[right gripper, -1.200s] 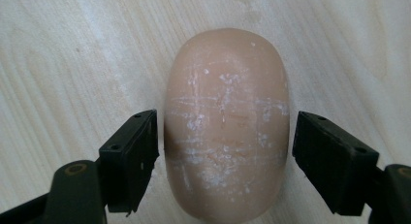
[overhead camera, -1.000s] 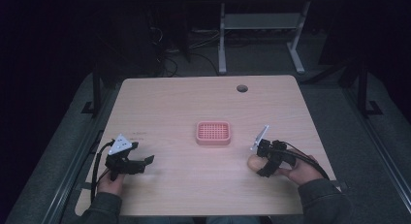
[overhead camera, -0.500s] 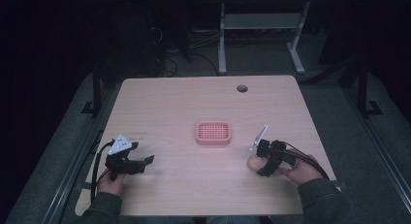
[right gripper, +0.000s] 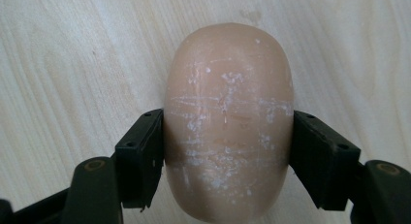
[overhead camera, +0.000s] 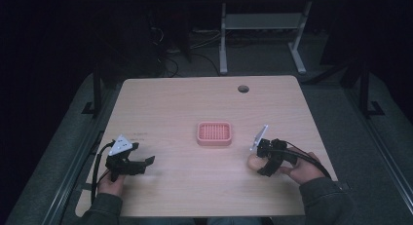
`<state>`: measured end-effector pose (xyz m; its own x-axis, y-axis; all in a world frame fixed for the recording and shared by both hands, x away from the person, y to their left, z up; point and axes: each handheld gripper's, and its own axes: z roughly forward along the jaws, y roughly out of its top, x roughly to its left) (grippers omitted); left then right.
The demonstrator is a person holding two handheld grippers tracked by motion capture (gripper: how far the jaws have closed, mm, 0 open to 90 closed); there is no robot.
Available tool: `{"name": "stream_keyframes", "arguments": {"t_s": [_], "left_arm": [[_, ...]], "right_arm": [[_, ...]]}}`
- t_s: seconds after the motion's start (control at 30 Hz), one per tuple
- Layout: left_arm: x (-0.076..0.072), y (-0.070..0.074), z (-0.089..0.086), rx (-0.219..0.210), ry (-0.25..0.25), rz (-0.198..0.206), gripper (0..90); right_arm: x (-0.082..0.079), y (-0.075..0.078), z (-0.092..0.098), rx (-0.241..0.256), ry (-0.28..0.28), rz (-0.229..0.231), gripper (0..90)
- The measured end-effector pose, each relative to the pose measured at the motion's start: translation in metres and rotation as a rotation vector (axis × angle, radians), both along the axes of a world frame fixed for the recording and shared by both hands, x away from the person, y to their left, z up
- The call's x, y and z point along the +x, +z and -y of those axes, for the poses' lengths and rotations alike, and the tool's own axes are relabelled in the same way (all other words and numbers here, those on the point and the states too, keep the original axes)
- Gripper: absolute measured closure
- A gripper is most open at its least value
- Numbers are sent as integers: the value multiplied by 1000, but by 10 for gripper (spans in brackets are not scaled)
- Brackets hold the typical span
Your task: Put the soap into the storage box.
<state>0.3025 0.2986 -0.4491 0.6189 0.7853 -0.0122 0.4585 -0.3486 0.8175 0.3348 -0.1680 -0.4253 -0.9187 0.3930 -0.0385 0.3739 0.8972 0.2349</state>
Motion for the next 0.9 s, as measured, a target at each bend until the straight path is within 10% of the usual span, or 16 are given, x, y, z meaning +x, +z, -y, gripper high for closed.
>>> {"name": "stream_keyframes", "arguments": {"t_s": [0.9], "left_arm": [[0, 0, -1, -2, 2, 0, 143]], "right_arm": [[22, 14, -8, 30, 22, -17, 319]]}}
